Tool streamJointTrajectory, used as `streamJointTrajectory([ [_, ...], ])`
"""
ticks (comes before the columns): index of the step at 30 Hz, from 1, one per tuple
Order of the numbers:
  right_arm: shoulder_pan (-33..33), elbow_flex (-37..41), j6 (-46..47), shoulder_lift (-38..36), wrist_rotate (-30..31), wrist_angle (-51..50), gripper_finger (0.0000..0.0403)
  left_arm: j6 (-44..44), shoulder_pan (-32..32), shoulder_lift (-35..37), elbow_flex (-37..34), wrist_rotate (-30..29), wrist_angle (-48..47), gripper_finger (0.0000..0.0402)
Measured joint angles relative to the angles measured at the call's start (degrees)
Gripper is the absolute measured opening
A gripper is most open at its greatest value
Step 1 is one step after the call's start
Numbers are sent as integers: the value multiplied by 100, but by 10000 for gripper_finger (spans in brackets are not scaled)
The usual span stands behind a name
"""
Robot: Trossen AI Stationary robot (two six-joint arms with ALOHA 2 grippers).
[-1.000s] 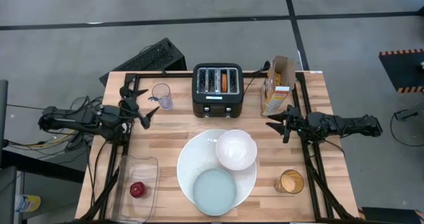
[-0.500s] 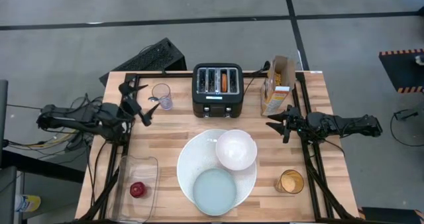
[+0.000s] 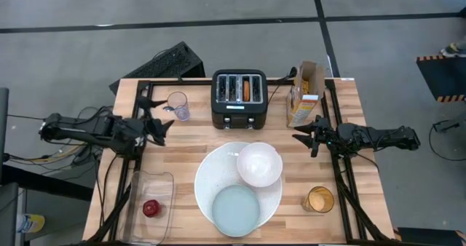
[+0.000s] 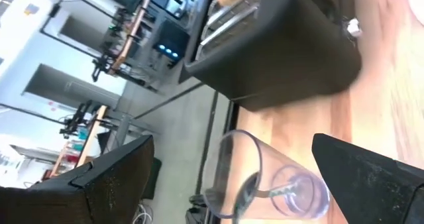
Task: Arrange a breakfast setting
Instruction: Put the blue spoon on the white placemat
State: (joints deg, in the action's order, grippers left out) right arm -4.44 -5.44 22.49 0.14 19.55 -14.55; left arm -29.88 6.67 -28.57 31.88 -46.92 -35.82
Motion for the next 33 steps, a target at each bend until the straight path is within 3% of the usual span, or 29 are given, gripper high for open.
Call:
streamJointTrajectory([
  [13, -1, 0, 1, 0, 0, 0, 208, 254, -769, -503, 0, 19, -260, 392],
  [21, -1, -1, -1, 0, 0, 0, 208, 261, -1323, -803, -4, 474, -291, 383],
  [26, -1, 1, 0, 0, 0, 0, 208, 268, -1467, -835, -4, 577, -288, 352],
  [33, -1, 1, -1, 0, 0, 0, 208, 268, -1490, -817, -4, 579, -286, 276],
])
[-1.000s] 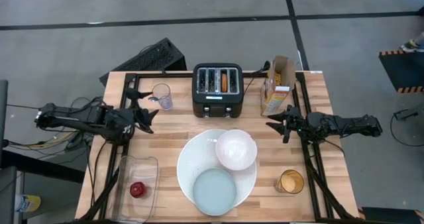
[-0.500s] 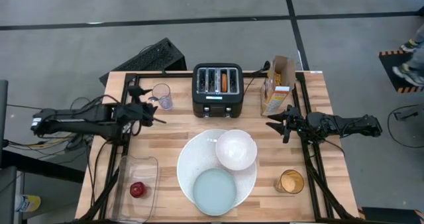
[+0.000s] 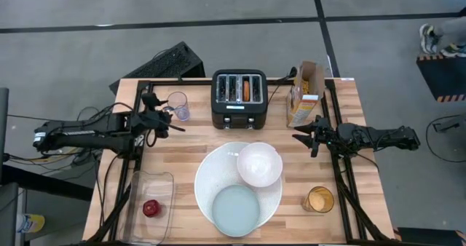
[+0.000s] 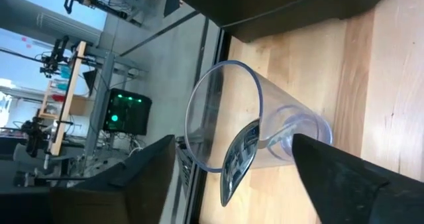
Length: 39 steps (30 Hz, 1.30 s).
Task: Arrange a breakfast setting
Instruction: Put the blue spoon on the white placemat
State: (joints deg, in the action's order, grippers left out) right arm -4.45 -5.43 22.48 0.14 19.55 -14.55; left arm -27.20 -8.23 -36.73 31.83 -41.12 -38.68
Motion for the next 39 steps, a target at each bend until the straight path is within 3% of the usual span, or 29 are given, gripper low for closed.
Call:
streamJointTrajectory([
  [5, 1, -1, 0, 0, 0, 0, 208, 46, -2, 0, 0, -7, 0, 233],
  [18, 1, -1, 1, 0, 0, 0, 208, 46, -2, 0, 0, -74, 131, 174],
  [31, 1, 0, 1, 0, 0, 0, 208, 151, -2, 0, 0, -81, 131, 70],
  [39, 0, 0, 2, 0, 0, 0, 208, 155, -2, 0, 0, -95, 142, 35],
])
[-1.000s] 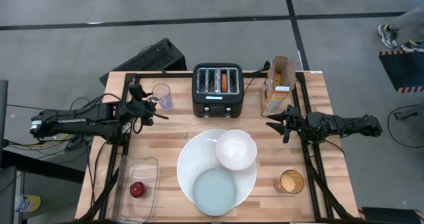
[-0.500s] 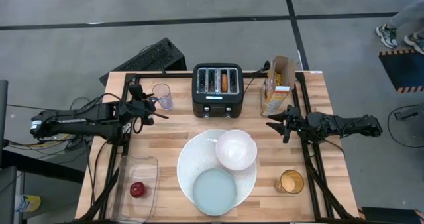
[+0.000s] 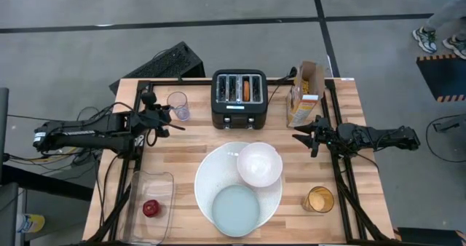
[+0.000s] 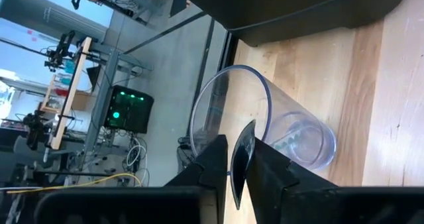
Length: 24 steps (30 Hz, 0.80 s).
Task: Arrange a breakfast setting
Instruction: Put the blue spoon on the white placemat
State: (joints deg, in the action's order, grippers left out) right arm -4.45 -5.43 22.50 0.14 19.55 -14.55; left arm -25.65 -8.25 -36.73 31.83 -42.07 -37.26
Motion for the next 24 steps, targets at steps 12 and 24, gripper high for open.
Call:
streamJointTrajectory([
  [12, 0, -1, -1, 0, 0, 0, 208, -2, 0, -1, 2, -82, 79, 2],
  [24, 2, 0, -2, 0, 0, 0, 208, -2, 0, -2, 2, -229, 81, 0],
])
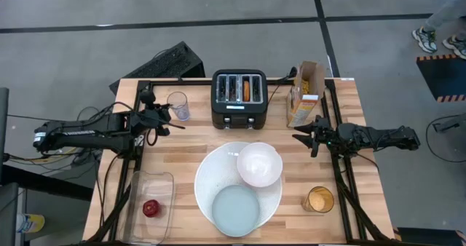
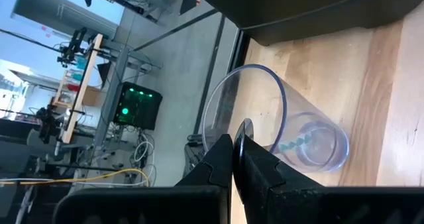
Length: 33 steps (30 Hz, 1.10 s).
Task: Arrange a breakfast setting
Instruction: Put the blue spoon on the white placemat
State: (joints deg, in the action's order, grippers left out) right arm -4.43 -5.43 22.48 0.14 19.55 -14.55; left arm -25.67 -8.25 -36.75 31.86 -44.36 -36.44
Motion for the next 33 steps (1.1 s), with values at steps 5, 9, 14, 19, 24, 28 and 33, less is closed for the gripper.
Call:
streamJointTrajectory([
  [5, -1, -1, 1, 0, 0, 0, 208, -18, 0, 0, 178, 3, 17, 0],
  [9, -2, 0, 1, 0, 0, 0, 208, -85, 2, 0, 539, 4, -121, 0],
  [14, -1, 0, 1, 0, 0, 0, 208, -53, 0, 0, 1050, 2, -476, 0],
  [19, -1, -2, 1, 0, 0, 0, 208, -59, 0, -1, 1503, 13, -786, 0],
  [24, -2, -1, 2, 0, 0, 0, 208, -66, 2, -51, 1969, 77, -1139, 0],
  [28, -2, 0, 0, 0, 0, 0, 208, -217, 2, -128, 2439, 229, -1379, 0],
  [33, 0, 0, 2, 0, 0, 0, 208, -209, 2, -294, 3081, 628, -1623, 0],
])
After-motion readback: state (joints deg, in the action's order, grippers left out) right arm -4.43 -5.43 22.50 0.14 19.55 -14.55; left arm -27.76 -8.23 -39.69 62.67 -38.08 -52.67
